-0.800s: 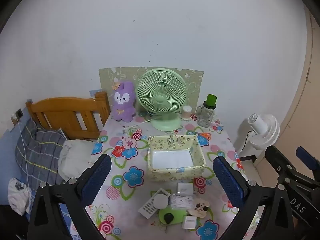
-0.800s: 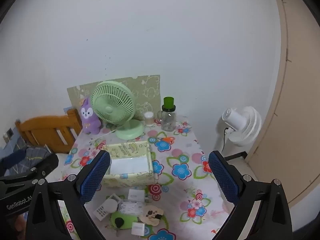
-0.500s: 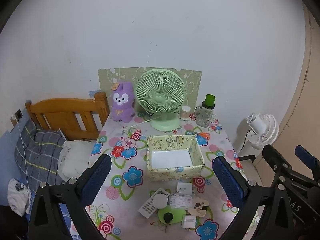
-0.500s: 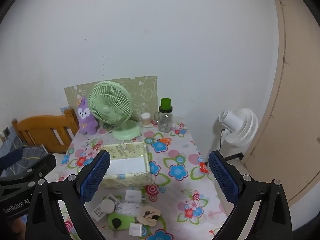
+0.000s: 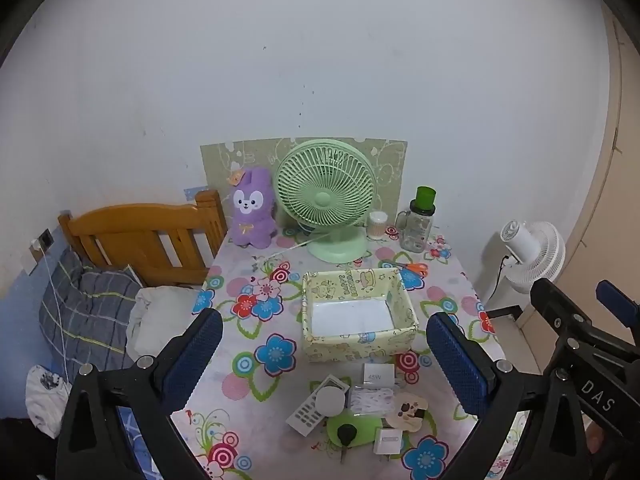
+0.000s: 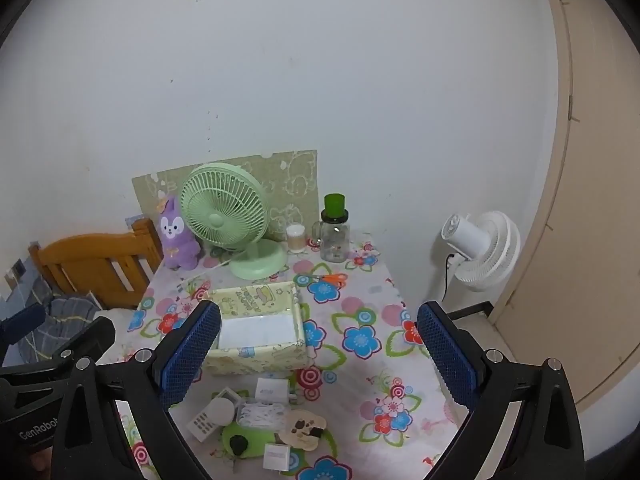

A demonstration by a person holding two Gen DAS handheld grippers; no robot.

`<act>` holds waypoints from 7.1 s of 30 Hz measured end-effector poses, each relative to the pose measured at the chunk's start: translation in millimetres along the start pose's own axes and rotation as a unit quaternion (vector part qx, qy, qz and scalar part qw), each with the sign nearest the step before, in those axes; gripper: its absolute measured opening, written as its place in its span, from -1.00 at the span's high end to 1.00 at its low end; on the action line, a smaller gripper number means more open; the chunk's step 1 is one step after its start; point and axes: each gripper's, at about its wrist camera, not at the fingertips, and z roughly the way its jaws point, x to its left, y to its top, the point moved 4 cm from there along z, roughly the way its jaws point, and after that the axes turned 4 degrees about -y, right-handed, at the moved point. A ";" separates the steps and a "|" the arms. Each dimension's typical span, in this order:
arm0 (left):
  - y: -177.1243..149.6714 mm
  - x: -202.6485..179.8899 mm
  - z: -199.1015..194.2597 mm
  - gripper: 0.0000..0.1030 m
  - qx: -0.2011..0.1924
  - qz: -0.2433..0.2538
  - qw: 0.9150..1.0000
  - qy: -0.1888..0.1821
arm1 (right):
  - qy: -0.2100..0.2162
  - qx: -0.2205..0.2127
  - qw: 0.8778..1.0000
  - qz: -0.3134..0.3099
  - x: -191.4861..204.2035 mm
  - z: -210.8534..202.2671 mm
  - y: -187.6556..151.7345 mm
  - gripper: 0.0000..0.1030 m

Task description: Organize rigid objects

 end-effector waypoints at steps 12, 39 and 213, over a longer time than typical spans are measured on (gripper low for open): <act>0.3 0.6 3.1 -1.00 -0.003 -0.003 1.000 0.006 | 0.001 -0.005 1.000 0.000 -2.1 -0.7 3.2 -0.94; 14.8 6.0 19.7 -1.00 0.003 -0.003 1.000 0.015 | 0.007 0.003 1.000 -0.001 2.9 17.6 13.5 -0.94; -209.8 32.3 212.9 -0.98 0.180 0.091 0.978 -0.053 | 0.047 0.163 0.985 -0.042 76.2 147.2 -290.0 -0.30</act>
